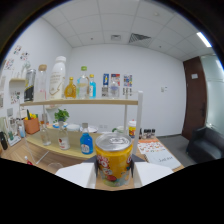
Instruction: Make me a cup of Vodka Sunrise.
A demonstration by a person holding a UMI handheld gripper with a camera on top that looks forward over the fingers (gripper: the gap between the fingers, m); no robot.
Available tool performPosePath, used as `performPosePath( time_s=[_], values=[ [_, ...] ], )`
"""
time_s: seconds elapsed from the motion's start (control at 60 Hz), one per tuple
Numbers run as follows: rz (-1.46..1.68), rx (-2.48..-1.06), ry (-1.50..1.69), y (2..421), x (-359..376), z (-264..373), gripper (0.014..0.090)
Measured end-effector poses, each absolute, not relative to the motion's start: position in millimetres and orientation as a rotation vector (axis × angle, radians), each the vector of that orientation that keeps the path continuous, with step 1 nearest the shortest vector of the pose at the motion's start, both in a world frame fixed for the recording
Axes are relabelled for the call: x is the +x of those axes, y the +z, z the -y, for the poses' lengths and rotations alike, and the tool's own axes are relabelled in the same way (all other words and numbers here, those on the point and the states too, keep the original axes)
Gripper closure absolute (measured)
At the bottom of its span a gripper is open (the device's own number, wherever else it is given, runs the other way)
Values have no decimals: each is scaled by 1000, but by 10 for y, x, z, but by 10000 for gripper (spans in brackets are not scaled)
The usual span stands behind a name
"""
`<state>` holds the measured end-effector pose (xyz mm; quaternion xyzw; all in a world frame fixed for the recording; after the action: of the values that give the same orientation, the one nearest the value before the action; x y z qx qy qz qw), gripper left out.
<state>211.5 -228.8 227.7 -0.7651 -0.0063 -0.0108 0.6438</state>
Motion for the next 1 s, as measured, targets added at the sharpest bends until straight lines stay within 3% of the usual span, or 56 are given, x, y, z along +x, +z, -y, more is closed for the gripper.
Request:
performPosePath(
  time_s=[0.533,0.75,1.0],
  values=[
    [-98,-1981,46,688,2710,2026,533],
    [-73,-2072,20,339,2703,2118,526],
    [-54,-2060,11,343,2706,2154,513]
  ],
)
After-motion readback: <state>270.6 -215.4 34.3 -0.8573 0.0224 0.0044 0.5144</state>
